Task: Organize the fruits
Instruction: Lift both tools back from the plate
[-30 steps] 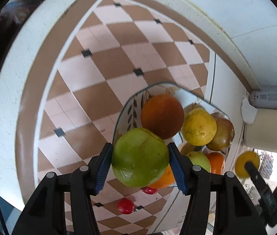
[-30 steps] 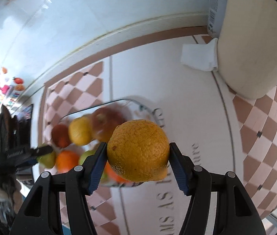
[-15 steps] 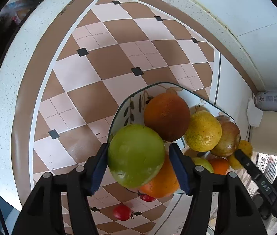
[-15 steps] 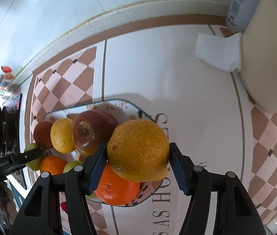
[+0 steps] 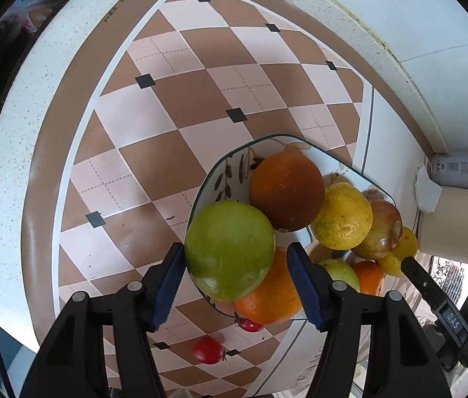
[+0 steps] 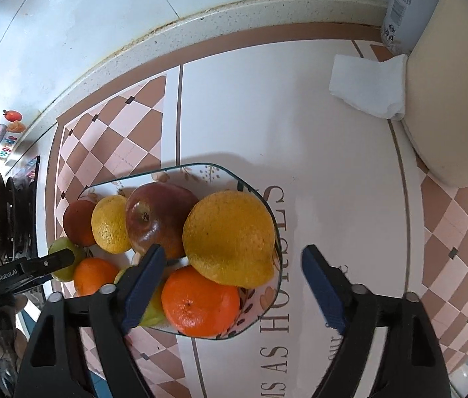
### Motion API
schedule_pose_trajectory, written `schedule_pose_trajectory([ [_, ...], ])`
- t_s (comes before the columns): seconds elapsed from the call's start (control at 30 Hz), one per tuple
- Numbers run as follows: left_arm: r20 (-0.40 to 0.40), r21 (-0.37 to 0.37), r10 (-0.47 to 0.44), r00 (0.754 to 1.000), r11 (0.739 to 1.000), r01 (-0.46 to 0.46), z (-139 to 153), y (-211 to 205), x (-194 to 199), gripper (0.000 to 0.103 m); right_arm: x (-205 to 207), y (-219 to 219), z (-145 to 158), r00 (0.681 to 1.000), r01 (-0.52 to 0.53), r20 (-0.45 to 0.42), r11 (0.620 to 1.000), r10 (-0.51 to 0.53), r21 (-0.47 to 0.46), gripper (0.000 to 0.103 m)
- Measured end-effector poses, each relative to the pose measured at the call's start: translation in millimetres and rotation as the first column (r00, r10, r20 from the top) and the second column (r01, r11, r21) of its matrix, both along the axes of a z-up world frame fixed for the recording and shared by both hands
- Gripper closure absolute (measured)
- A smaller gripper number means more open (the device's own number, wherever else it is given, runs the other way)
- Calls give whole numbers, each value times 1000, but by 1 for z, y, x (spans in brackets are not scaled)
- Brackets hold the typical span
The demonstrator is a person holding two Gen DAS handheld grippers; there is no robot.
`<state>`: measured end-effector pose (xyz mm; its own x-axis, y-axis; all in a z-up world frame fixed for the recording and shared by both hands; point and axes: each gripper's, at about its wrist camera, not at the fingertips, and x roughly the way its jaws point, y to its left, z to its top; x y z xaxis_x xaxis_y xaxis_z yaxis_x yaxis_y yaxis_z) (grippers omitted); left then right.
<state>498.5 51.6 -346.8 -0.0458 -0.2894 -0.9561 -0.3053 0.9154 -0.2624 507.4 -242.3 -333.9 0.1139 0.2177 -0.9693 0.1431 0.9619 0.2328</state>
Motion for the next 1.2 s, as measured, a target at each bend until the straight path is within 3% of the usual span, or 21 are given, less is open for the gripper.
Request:
schedule_pose_trajectory([
  [0.07,13,11,-9,1000,1000,9,6,0,-2,29,-5,2,6,1000,1,7,999,-1,-33,10],
  [0.2,41,38,-26,999,999,25,20,2,-3,23,-16,9,19,999,-9,32,998,11,-59,9],
  [0.27,53,62,-44,998,997,41,28,1,-5,13,-23,14,27,999,-14,47,998,17,-66,9],
  [0.43,123,175,-127,984,979,104,57,-6,-23,12,-49,31,52,995,-25,89,992,36,-121,9],
  [0.63,190,317,-224,956,935,156,86,-23,-65,12,-84,44,73,993,-33,109,984,53,-173,9],
  [0.93,291,386,-310,905,904,185,133,-49,-118,12,-135,49,112,983,-28,171,981,61,-190,9],
  [1.2,376,394,-324,868,904,167,184,-56,-158,12,-174,47,168,960,-12,271,982,64,-190,9],
])
